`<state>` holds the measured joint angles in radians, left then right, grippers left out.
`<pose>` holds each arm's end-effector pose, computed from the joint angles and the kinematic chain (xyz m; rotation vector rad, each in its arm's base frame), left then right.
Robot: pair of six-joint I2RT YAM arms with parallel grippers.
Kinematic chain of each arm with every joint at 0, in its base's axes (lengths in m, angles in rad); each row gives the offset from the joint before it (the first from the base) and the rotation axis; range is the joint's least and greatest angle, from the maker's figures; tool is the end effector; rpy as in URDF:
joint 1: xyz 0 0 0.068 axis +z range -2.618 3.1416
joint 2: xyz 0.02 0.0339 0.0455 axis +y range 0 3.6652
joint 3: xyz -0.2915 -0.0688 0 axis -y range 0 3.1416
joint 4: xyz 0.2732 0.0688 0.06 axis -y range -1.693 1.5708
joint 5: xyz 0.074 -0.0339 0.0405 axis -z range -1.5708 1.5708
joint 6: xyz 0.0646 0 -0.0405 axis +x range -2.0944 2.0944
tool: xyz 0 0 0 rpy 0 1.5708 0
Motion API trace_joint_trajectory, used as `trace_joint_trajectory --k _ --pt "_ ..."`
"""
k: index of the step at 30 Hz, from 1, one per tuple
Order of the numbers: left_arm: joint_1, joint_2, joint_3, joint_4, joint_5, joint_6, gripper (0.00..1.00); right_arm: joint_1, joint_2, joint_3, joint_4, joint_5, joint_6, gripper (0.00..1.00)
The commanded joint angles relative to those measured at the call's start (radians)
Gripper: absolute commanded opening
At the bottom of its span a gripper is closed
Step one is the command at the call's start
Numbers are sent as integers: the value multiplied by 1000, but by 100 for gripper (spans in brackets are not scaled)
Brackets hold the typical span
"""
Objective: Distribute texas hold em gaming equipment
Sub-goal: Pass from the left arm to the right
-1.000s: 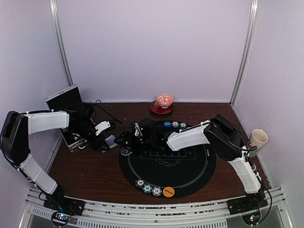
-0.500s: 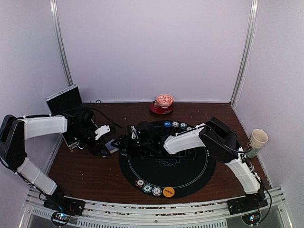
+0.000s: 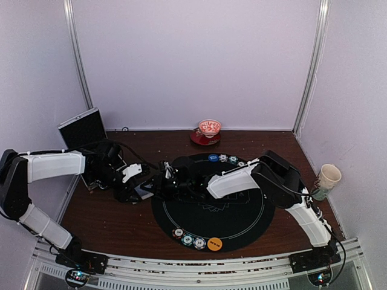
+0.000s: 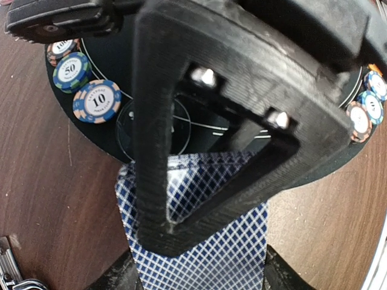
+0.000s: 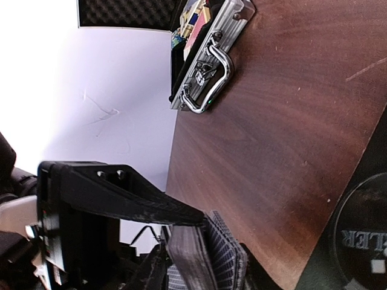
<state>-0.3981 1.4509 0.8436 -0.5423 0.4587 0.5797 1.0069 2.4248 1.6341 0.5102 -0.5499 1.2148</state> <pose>0.2633 -0.1418 0.1759 1.3510 2.2601 -0.5604 0.2914 0.5240 0.1173 -0.2496 2.3629 1.8584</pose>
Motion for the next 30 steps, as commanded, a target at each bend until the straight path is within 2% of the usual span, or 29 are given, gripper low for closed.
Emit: trace_joint_trajectory --k 1,5,7,8,9,11,12,20,30 --pt "-9 -23 -12 53 -10 16 62 15 14 3 69 -34 17 32" --pt "-13 -22 -16 59 -13 12 64 19 5 -15 100 -42 32 12" --pt "-13 -23 -19 62 -13 10 68 20 -2 -27 112 -42 34 2" --pt "-13 -24 -21 64 -13 9 71 20 -7 -33 118 -41 36 0" --pt "-13 -24 -23 66 -5 8 76 19 -13 -40 122 -41 35 0" --pt "-13 -28 -28 67 11 10 93 20 -25 -54 133 -39 35 0" --pt "-13 -30 -30 68 19 10 97 20 -33 -64 144 -38 38 0" --pt "-13 -43 -53 91 64 34 98 20 -119 -159 206 -8 47 0" --pt "-25 -54 -53 100 127 48 98 20 -154 -199 270 3 79 0"
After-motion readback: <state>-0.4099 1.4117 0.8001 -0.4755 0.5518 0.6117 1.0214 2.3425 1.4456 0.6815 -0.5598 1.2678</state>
